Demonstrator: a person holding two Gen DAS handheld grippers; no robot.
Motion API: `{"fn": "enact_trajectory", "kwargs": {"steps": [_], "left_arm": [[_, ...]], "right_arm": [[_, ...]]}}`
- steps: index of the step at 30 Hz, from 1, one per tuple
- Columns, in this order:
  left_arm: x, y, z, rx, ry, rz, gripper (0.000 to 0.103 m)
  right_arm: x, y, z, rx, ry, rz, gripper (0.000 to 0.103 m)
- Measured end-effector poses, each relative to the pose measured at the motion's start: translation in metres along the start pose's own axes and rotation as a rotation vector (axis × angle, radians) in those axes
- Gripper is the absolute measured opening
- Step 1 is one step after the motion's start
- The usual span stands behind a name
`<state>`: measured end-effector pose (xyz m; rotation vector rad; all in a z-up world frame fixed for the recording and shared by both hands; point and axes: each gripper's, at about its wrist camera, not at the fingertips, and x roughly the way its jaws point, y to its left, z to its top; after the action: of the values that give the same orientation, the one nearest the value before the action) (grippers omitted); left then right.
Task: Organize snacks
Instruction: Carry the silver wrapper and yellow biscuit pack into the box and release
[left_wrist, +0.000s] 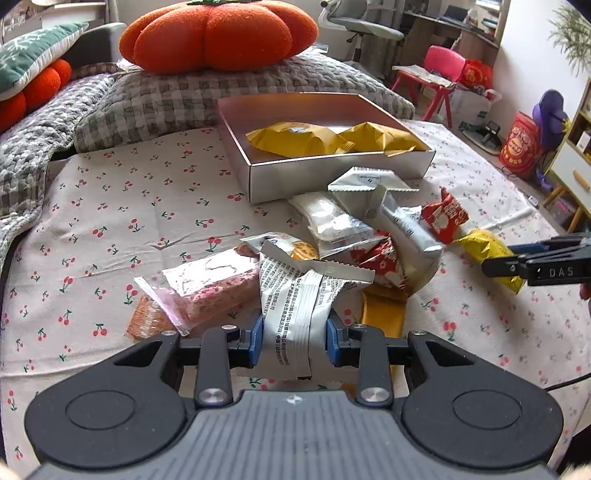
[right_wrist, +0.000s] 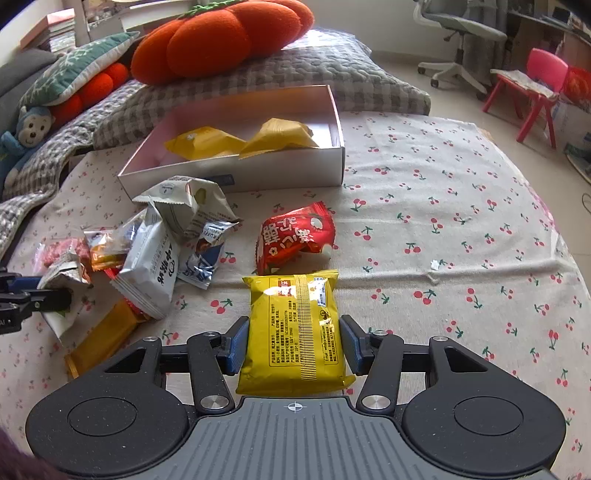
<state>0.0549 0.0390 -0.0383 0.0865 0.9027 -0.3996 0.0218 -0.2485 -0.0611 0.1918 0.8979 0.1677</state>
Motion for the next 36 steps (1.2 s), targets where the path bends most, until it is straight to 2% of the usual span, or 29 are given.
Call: {"fn": "enact_trajectory", "kwargs": {"steps": [7,24,30,36], "left_arm": [[-0.007,-0.001,0.009,-0.049,-0.014,-0.010,0.030],[-0.014,-0.001,0.040,-0.103,-0.089,-0.011,0.030],[-0.010,-0.001,0.054,-0.128,-0.120,0.003,0.030],[-0.002,0.000,0.072,-0.195,-0.155,0.029,0.030]], "right_arm": [[-0.009,0.002,0.007,0.029,0.007,0.016,0.050],[-0.024,0.021,0.038,0.032,-0.036,0.067,0.050],[-0.024,0.022,0.056,0.065,-0.064,0.086,0.050],[-0.019,0.025,0.077,0.102,-0.091,0.085,0.050]]}}
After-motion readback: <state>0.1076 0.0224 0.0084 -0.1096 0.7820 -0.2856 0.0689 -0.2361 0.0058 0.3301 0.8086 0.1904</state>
